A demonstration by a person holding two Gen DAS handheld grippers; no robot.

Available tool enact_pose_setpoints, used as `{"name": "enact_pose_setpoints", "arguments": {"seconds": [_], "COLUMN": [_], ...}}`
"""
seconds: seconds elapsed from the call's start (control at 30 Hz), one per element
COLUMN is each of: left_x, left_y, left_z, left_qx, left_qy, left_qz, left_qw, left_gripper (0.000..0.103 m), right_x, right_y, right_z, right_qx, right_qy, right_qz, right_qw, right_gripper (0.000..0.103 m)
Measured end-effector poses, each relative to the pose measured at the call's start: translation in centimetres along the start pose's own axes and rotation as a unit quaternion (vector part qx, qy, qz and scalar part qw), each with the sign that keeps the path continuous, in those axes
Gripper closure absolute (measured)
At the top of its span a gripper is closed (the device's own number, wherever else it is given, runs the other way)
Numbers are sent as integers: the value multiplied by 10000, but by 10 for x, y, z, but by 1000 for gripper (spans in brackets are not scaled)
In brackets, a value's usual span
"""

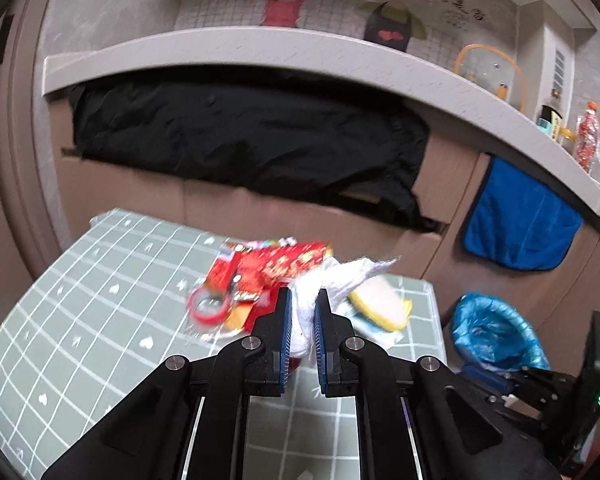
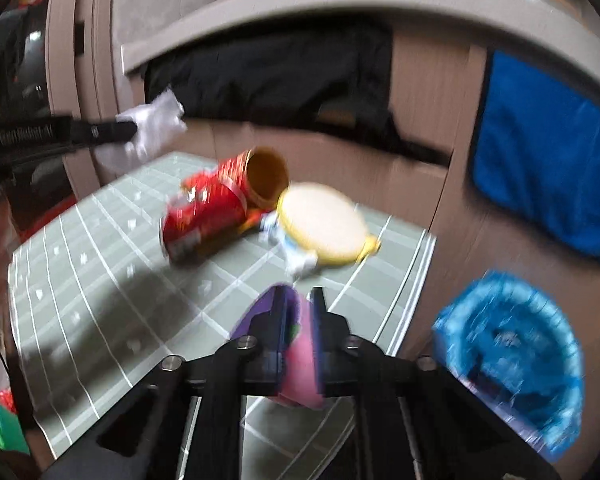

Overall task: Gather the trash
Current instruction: 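Grasp the purple sponge with the right tool while the left tool grasps the white tissue, then carry sponge and tissue over the bin and open both tools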

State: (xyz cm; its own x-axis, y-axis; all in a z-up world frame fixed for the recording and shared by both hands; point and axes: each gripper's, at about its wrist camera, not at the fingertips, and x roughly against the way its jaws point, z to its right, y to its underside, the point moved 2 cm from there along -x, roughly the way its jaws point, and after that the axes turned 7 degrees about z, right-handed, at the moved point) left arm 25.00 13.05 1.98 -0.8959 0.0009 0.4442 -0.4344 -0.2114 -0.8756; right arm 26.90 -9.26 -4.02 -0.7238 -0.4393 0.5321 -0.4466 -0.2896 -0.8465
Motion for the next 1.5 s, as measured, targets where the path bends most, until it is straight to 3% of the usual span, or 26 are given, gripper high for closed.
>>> {"name": "enact_pose_setpoints", "arguments": {"seconds": [0.07,0.23,0.27,0.3,0.37,0.57,0.8,0.93,1.03,1.23,1.37,1.5], "left_x": [0,-2,-2,-2,-1,0,-7,-8,-8,-7,-3,1], "left_y": [5,13,14,16,18,24,31,33,33,27,0,-34], "left_z": [-7,-19,-20,-22,-24,-35,-40,-35,-31,-21,3,35], "left_qx": [84,284,307,325,340,426,582,480,395,249,85,-96], "left_qy": [-21,35,45,64,69,-1,8,-24,-42,-104,17,159], "left_qz": [-43,-126,-140,-161,-175,-278,-423,-426,-427,-346,-39,308], "left_qw": [10000,9995,9994,9993,9992,9987,9974,9979,9983,9990,10000,9994], "left_gripper": [92,92,92,92,92,92,92,92,92,92,92,92], "right_x": [6,19,19,19,18,9,-18,-33,-42,-23,3,30], "right_y": [4,7,7,7,9,15,30,32,29,8,-24,-61], "right_z": [-6,-26,-29,-30,-33,-26,-5,-12,-15,-9,8,34], "right_qx": [70,259,249,179,69,40,-469,-242,6,-3,-307,-376], "right_qy": [-20,-566,-623,-720,-821,-612,-1106,-1082,-945,-899,-873,-507], "right_qz": [102,121,95,65,-2,-110,-767,-941,-1035,-577,-143,288], "right_qw": [9999,9980,9977,9972,9966,9981,9898,9894,9901,9943,9956,9976], "right_gripper": [92,90,83,62,32,32,32,32,45,46,46,46]}}
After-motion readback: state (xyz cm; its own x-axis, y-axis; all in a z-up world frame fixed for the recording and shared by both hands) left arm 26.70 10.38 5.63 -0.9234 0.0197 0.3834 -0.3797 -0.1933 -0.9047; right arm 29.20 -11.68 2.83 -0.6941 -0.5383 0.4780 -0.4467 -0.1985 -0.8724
